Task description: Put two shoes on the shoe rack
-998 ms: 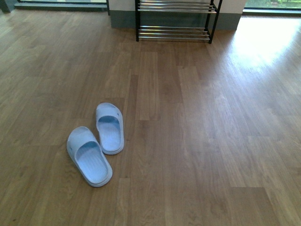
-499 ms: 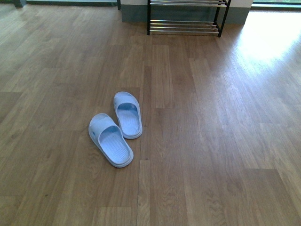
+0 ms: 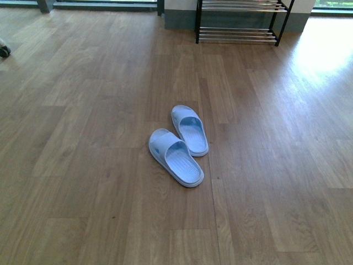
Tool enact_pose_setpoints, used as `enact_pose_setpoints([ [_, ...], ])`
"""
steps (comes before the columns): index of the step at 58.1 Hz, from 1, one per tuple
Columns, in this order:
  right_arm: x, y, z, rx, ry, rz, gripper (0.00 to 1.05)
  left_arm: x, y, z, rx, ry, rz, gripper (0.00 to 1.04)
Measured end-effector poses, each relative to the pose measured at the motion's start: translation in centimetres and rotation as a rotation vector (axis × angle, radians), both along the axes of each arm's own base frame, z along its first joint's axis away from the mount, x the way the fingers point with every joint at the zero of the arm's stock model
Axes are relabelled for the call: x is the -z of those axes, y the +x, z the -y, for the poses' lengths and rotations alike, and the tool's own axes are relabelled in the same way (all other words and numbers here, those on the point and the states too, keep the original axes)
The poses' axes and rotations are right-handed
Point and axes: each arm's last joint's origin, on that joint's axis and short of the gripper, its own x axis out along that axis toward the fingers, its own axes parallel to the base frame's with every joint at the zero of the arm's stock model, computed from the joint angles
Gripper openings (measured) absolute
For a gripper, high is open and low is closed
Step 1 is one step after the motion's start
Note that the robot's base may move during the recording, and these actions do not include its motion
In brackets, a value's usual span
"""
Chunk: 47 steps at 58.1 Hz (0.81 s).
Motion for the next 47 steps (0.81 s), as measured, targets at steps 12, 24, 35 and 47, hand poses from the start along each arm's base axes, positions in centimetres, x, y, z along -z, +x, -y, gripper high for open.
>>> enact_pose_setpoints([
  [12, -0.01, 0.0, 0.03, 0.008, 0.0, 0.001, 0.95, 0.0, 0.0, 0.03, 0.009, 0.0, 0.0, 0.95],
  [24, -0.01, 0.0, 0.03, 0.009, 0.001, 0.001, 0.95, 0.0, 0.0, 0.03, 0.009, 0.0, 0.0, 0.95],
  [35, 0.0, 0.0, 0.03, 0.008, 0.0, 0.0, 0.95, 0.0, 0.0, 0.03, 0.008, 0.0, 0.0, 0.95],
  [47, 0.0, 0.0, 0.03, 0.01, 0.001, 0.0, 0.95, 0.0, 0.0, 0.03, 0.009, 0.0, 0.0, 0.95],
])
